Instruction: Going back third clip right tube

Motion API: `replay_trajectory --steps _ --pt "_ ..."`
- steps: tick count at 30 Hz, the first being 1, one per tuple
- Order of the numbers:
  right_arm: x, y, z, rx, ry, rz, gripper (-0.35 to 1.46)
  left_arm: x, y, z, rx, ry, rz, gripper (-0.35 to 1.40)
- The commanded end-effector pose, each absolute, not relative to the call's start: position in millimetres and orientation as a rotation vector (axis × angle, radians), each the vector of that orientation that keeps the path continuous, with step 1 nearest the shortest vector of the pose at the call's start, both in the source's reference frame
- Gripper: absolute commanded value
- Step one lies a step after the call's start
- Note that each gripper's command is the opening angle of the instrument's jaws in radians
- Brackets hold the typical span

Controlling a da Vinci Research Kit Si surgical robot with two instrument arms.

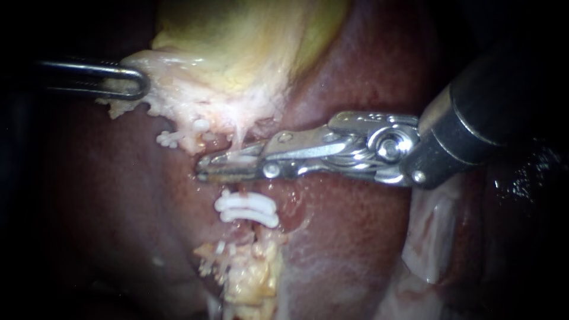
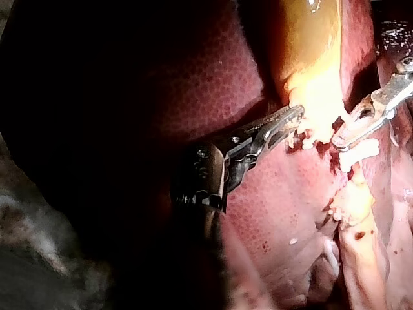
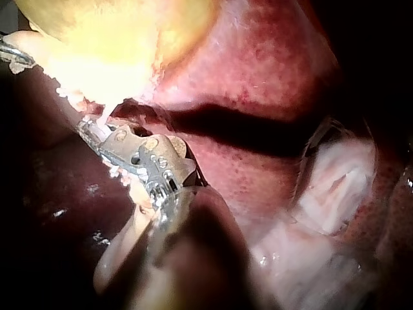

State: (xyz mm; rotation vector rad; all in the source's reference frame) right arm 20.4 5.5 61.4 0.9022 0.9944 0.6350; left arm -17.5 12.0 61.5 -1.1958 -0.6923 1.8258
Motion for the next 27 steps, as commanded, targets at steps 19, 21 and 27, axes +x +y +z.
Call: replay_trajectory --steps 19,21,27 --pt "20.3 5.2 67.4 0.704 1.033 0.637 0.5 -17.6 11.6 61.7 -1.187 -0.695 1.82 -0.35" --pt "19.8 5.4 67.6 0.691 1.035 0.637 0.5 -17.6 11.6 61.7 -1.187 -0.695 1.82 -0.35" --pt "18.3 5.7 68.1 0.689 1.034 0.639 0.5 -17.6 11.3 61.8 -1.182 -0.697 1.819 -0.35"
